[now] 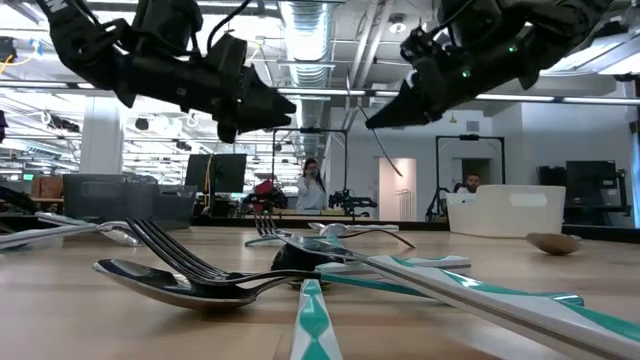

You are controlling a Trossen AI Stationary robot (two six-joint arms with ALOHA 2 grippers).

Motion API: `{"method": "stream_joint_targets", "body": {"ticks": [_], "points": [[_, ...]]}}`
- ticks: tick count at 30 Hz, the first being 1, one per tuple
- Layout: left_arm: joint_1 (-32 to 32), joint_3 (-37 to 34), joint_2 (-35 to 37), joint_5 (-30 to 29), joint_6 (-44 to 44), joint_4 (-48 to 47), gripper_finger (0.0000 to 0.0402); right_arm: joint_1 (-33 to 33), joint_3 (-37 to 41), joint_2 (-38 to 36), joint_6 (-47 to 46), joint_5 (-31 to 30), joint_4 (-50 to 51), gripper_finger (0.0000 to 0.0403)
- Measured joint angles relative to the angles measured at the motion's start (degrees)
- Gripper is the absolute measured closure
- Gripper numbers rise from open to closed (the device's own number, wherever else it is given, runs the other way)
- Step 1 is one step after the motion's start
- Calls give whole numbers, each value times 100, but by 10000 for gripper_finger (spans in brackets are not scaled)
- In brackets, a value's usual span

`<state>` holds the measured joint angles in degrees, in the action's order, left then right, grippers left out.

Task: Sort silverware by color (type)
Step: Put the blue fork into the black bin

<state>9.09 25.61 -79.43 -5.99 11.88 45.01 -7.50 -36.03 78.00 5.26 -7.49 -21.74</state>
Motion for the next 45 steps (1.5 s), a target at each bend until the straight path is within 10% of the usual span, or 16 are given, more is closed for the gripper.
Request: {"method": "stream_joint_targets", "body": {"ticks": [8,26,37,45], "points": [[-592,435,-715,-501,-211,1123,244,680,9,250,-90,6,-556,378],[-567,1858,-1265,-439,-966,-404,248,890,1,350,-244,-1069,-628,378],[-558,1858,-1193,-769,-1102,-637,394,987,0,350,-358,-1110,-502,340],[-549,1906,477,-3106,-1025,-4421,400,1010,0,291,-790,-1644,234,251]]}}
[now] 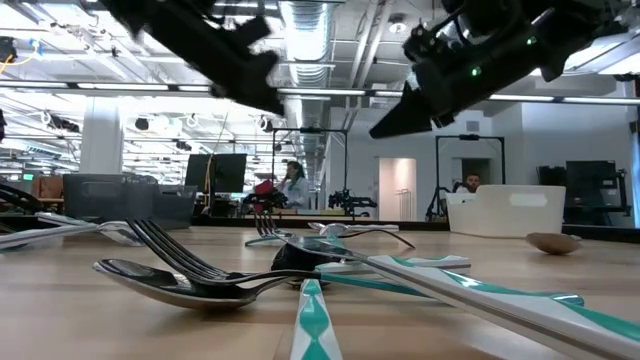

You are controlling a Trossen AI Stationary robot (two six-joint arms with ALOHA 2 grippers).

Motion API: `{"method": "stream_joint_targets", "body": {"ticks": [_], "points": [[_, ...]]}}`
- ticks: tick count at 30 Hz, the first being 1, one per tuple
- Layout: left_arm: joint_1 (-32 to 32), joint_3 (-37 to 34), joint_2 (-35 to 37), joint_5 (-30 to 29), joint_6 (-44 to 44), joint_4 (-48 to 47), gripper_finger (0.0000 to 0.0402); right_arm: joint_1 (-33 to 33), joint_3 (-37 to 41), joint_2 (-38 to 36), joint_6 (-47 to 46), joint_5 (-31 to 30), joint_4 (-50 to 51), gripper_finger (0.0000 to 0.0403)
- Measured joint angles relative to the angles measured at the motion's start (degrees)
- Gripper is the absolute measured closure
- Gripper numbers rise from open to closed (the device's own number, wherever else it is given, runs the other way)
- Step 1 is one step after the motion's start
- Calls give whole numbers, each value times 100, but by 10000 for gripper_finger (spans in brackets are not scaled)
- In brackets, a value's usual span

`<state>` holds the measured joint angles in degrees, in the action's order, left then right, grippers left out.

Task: Sort silverware by color (type)
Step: Put the blue fork into the black bin

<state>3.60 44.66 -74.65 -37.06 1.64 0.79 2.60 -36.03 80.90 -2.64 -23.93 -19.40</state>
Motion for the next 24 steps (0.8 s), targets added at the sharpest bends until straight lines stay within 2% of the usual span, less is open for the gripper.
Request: {"method": "stream_joint_targets", "body": {"ticks": [2,5,8,11,15,19,24], "points": [[42,165,627,-218,332,-1295,401,-6,2,4,-60,-26,127,239],[224,619,1363,-229,801,-2970,401,-36,2,4,-81,-12,46,230],[627,1029,1743,-156,1295,-4413,401,-40,2,4,-87,-17,-163,229],[1182,1148,1853,187,1686,-5358,401,-14,2,4,-102,25,-315,231],[1793,1040,1749,697,1724,-5836,401,50,2,4,-188,149,-216,233],[2264,844,1482,1212,1418,-5722,401,89,2,4,-193,154,32,233],[2823,680,1023,1530,1093,-5694,401,65,2,4,-207,154,173,233]]}}
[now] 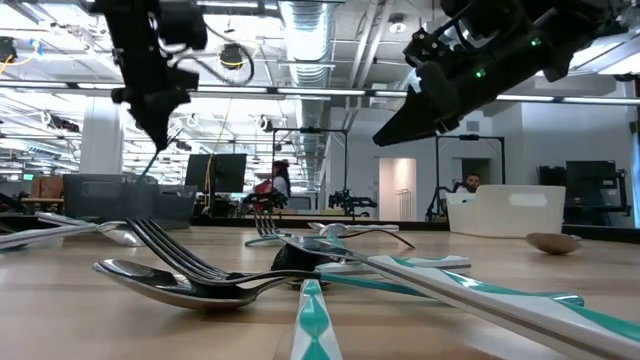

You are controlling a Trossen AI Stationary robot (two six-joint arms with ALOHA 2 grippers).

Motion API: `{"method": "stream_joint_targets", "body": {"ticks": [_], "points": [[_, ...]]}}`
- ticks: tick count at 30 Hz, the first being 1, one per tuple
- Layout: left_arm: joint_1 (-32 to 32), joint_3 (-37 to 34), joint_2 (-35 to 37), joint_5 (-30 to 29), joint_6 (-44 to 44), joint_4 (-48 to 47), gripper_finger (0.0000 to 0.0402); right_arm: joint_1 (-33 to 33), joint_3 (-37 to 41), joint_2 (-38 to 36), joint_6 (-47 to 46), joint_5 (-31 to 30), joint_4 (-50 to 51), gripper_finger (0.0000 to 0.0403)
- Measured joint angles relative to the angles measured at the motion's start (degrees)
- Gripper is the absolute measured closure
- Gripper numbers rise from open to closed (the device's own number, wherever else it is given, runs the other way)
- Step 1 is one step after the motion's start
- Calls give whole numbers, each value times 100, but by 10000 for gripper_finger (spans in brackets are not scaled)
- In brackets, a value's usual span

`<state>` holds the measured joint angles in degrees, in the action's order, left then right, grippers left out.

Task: Sort silverware by color (type)
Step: Put the blue fork into the black bin, then put the blue patterned knife into the bottom left white bin

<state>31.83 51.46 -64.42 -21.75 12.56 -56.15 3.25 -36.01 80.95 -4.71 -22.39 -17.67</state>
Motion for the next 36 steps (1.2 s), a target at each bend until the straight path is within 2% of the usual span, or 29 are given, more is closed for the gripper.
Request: {"method": "stream_joint_targets", "body": {"ticks": [3,5,9,15,18,21,24,28,32,36], "points": [[305,-42,-253,497,-151,-45,401,2,0,0,0,0,69,233],[418,-44,-383,515,-197,-32,395,16,0,0,-24,-1,139,233],[471,-44,-473,126,-197,-33,365,18,0,0,-231,-4,380,233],[455,-46,-330,-648,-237,-12,294,124,0,-56,-799,-67,804,233],[455,-46,-152,-805,-344,208,263,352,-2,-213,-1278,-353,1231,233],[376,-46,98,-693,-352,661,243,670,-2,-387,-1728,-816,1686,233],[46,-107,311,-459,-334,1565,236,983,-2,-617,-2092,-949,2190,233],[-725,-686,383,202,-898,3806,238,1369,-2,-919,-2741,-922,2696,233],[-1468,-1400,256,1098,-1291,5929,242,1752,-2,-1180,-4044,-918,3227,233],[-2093,-1905,233,1251,-1396,7096,242,2219,-2,-1205,-5435,-931,3628,235]]}}
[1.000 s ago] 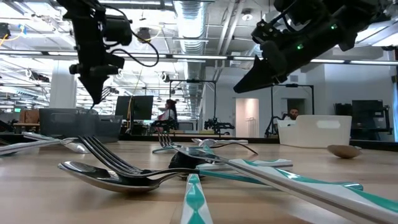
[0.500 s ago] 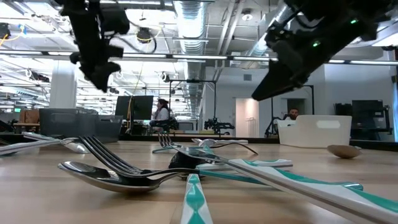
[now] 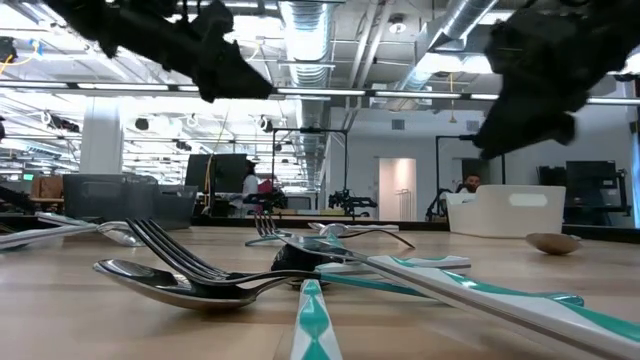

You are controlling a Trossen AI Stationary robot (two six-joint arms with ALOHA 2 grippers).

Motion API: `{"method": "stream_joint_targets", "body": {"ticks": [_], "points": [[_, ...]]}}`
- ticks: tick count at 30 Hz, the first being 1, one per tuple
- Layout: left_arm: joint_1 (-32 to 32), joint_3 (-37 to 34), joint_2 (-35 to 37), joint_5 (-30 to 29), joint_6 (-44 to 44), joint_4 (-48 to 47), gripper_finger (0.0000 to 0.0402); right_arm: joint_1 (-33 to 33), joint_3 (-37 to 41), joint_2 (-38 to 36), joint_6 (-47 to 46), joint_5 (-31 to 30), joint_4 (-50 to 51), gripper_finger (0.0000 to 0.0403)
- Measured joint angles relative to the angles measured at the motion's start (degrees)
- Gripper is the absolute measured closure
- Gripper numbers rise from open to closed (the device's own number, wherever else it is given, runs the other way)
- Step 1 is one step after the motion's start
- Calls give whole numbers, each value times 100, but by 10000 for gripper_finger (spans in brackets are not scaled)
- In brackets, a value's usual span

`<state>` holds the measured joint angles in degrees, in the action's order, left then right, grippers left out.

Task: Sort silverware by color (type)
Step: Put the blue patterned knife into the bottom left white bin

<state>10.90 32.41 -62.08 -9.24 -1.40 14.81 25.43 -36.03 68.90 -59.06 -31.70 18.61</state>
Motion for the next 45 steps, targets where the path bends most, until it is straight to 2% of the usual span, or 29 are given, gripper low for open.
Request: {"method": "stream_joint_targets", "body": {"ticks": [4,7,11,14,17,22,26,32,34,37,42,45], "points": [[-527,-383,2,-7,33,695,242,586,0,281,-1178,-174,-30,242],[-909,-612,-52,-15,172,1059,242,1008,0,644,-1813,-541,-455,249],[-1352,-781,-199,-11,334,1174,242,1338,-313,1358,-2088,-815,-1049,257],[-1595,-803,-315,-63,369,1199,242,1445,-938,1928,-2065,-867,-943,261],[-1787,-803,-405,-127,401,1262,242,1494,-1716,2450,-2030,-770,-314,262],[-2035,-801,-417,-279,401,1308,242,1606,-3100,3178,-2397,-355,1458,262],[-2199,-801,-417,-483,401,1300,242,1690,-3908,3647,-2641,-18,2502,262],[-2433,-801,-472,-643,410,1294,242,1713,-4303,4027,-2557,1534,2970,262],[-2512,-801,-550,-650,417,1336,242,1709,-4301,4035,-2325,1671,3065,262],[-2630,-796,-746,-904,511,1470,242,1539,-4301,4022,-1936,1307,3101,262],[-2804,-794,-1202,-1611,1111,1676,242,814,-4306,4074,-1096,78,2617,262],[-2918,-794,-1388,-1966,1503,1608,242,218,-4249,4244,-439,191,1826,262]]}}
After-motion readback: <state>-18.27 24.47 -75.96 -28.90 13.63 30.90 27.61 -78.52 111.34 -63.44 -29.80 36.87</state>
